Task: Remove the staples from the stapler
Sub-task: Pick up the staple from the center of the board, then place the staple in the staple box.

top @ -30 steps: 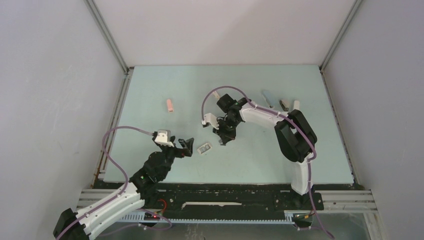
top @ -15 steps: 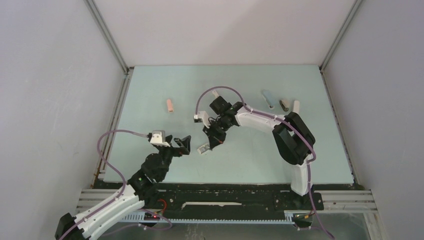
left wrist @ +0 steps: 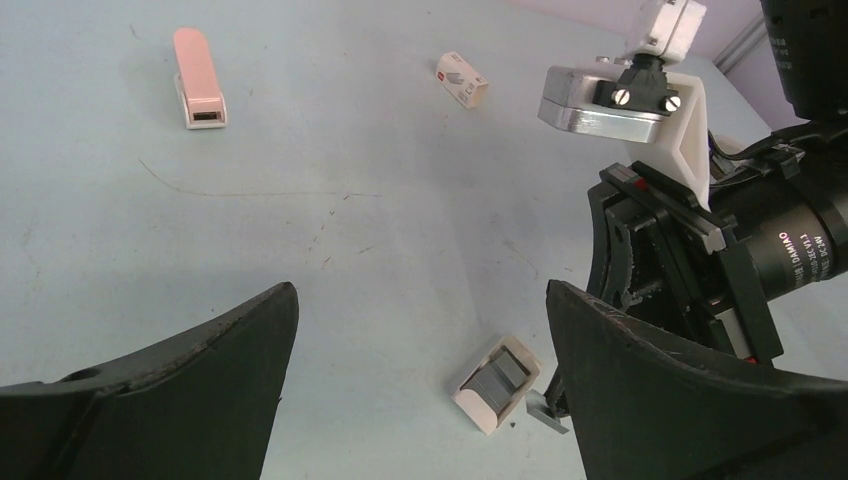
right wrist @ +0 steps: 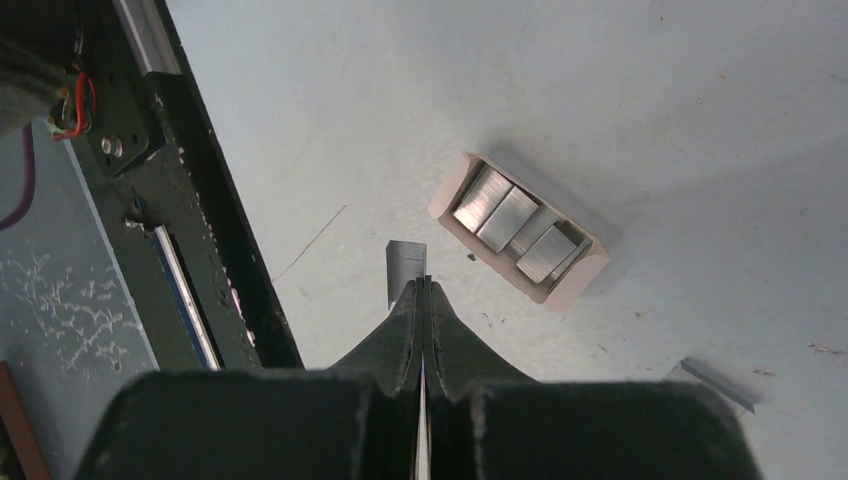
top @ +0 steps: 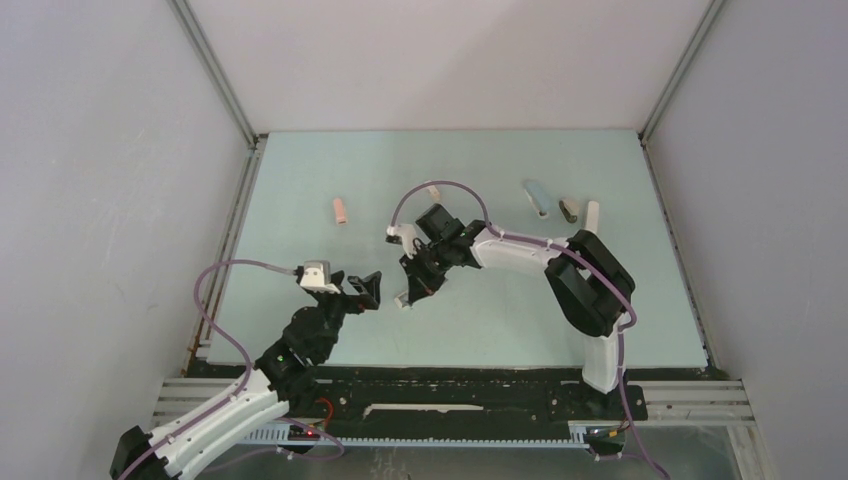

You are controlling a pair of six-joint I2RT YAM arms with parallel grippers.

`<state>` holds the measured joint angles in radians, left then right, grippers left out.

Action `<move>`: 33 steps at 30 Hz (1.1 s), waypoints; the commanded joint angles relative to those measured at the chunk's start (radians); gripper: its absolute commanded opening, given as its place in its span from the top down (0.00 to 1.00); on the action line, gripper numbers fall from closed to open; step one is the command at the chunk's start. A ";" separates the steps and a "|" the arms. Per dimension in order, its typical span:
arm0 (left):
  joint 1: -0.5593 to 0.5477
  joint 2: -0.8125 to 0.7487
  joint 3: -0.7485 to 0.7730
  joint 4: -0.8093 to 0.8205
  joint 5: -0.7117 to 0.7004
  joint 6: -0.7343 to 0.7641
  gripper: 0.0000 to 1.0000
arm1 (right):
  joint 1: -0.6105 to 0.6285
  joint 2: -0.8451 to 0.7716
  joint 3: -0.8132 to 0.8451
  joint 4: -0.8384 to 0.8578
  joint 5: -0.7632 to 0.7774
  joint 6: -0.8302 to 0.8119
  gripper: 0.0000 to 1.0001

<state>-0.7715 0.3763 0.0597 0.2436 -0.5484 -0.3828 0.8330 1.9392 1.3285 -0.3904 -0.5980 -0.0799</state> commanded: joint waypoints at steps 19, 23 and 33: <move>0.009 -0.005 -0.027 0.011 -0.035 -0.013 0.00 | 0.022 -0.085 -0.060 0.159 0.239 0.307 1.00; 0.008 -0.007 -0.027 0.011 -0.033 -0.013 0.00 | 0.034 -0.077 -0.060 0.161 0.308 0.340 1.00; 0.009 -0.009 -0.031 0.011 -0.033 -0.013 0.00 | 0.082 -0.053 -0.052 0.136 0.481 0.375 1.00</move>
<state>-0.7708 0.3706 0.0460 0.2329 -0.5560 -0.3847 0.8825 1.8904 1.2705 -0.2573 -0.2222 0.2577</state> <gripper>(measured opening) 0.996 0.007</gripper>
